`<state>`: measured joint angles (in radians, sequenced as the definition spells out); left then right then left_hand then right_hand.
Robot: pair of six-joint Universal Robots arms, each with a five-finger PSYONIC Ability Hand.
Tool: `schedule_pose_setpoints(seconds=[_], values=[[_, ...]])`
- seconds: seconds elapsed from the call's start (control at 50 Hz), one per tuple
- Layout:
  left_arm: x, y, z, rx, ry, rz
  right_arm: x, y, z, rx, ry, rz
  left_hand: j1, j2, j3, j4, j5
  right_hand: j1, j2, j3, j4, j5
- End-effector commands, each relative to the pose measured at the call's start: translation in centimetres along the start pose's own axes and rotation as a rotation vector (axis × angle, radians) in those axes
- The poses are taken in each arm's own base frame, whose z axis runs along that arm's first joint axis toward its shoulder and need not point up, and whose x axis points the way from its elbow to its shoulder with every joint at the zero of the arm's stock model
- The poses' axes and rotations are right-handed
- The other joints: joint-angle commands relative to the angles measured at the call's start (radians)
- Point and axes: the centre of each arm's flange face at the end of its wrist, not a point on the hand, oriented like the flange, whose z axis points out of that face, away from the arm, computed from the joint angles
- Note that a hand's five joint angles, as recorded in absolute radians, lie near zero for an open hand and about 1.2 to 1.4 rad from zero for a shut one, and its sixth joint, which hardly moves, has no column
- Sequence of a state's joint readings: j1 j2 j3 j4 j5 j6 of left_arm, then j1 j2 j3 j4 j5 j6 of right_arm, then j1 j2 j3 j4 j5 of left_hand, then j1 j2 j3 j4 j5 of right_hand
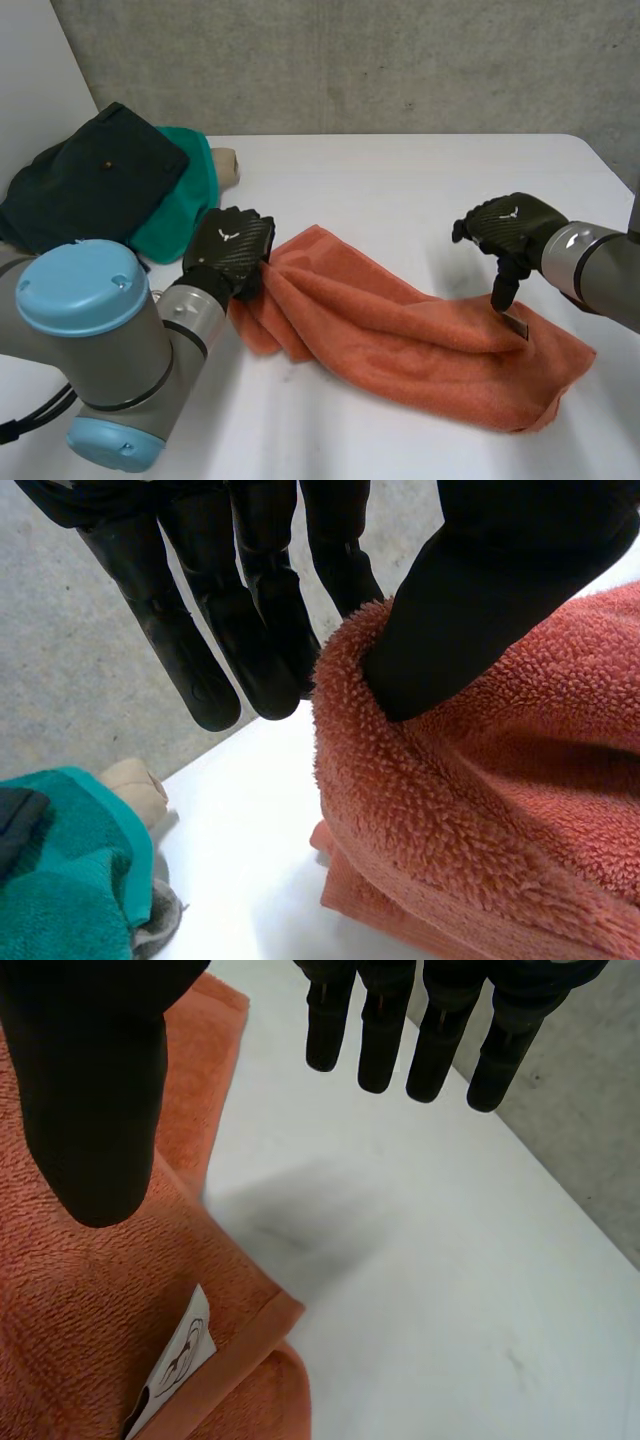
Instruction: Fold the laundry.
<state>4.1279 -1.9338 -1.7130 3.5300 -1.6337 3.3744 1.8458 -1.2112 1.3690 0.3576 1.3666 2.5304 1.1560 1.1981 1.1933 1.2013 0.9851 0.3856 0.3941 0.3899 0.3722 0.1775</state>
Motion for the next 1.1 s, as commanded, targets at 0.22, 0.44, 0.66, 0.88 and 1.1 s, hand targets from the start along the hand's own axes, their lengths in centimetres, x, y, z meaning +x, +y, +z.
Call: schedule_pose_setpoints(seconds=[0.22, 0.44, 0.66, 0.88, 1.1], values=[[0.1, 1.0, 1.3, -0.015, -0.003, 0.009, -4.9, 3.1, 3.4, -0.187, -0.214, 0.042, 0.240, 0.198, 0.203, 0.195, 0.237, 0.665, 0.657, 0.661, 0.679, 0.699], [-2.9, -8.7, 8.1, 0.326, -0.135, 0.141, 3.9, -8.1, 5.1, 0.417, 0.284, 0.040, 0.240, 0.198, 0.203, 0.195, 0.237, 1.011, 1.002, 1.006, 1.024, 1.044], [-7.8, -23.0, 7.2, 0.857, -0.335, 0.106, 8.3, -15.8, -0.6, 0.961, 0.644, -0.021, 0.240, 0.198, 0.203, 0.195, 0.237, 1.011, 1.002, 1.006, 1.024, 1.044], [-3.8, -13.2, 5.7, 0.525, -0.192, 0.124, 5.9, -10.8, 1.9, 0.748, 0.524, -0.002, 0.240, 0.198, 0.203, 0.195, 0.237, 1.011, 1.002, 1.006, 1.024, 1.044], [2.5, 2.6, 1.9, 0.073, 0.022, 0.189, -1.4, 1.7, 6.2, 0.303, 0.268, 0.033, 0.148, 0.106, 0.110, 0.102, 0.144, 1.011, 1.002, 1.006, 1.024, 1.044]])
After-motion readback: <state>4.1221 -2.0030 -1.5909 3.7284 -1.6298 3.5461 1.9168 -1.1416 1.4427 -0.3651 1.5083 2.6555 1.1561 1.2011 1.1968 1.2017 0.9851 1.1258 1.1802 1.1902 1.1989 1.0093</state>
